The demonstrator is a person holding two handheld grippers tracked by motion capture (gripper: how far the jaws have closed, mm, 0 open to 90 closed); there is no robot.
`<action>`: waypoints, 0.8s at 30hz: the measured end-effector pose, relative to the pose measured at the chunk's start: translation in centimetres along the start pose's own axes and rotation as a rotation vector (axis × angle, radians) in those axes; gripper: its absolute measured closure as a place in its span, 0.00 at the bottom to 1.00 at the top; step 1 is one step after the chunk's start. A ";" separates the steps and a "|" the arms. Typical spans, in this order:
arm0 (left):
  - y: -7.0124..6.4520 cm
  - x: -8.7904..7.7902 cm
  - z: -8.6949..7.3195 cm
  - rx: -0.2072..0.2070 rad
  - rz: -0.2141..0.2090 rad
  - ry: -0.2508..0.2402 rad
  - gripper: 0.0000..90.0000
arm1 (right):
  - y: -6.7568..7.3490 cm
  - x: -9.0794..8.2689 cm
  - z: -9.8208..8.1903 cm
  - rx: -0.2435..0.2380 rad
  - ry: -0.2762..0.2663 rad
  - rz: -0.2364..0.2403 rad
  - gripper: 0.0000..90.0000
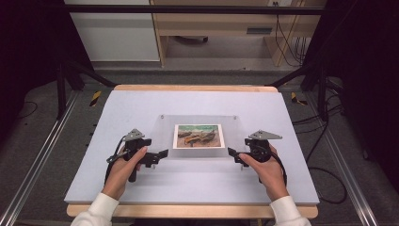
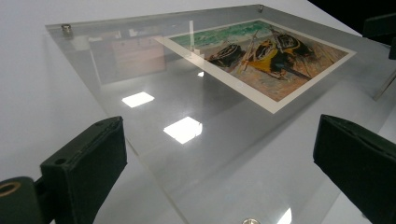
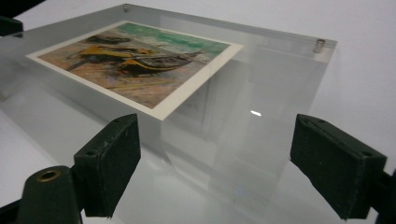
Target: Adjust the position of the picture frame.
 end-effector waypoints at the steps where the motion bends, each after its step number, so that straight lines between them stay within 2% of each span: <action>1: 0.0 0.0 0.0 0.001 -0.001 -0.001 0.02 | -0.1 0.0 -0.1 0.005 0.002 -0.006 0.18; 4: 0.1 0.1 -0.1 -0.010 -0.008 0.003 0.02 | -0.4 0.0 -0.2 0.039 -0.009 -0.005 0.18; 16: 0.4 0.3 -0.2 -0.032 -0.017 0.001 0.01 | -1.0 0.3 -0.3 0.116 0.001 0.012 0.15; 24: 0.4 0.4 -0.2 -0.038 -0.023 0.001 0.01 | -0.5 0.6 -0.3 0.129 0.012 0.037 0.13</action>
Point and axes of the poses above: each handheld gripper's, and its own axes: x roughly forward along the jaws, z roughly out of its top, y roughly to its left, the point moved 6 cm from there along x, roughly forward along the jaws, and after that the axes turned 7 degrees about z, right-handed, at the moved point
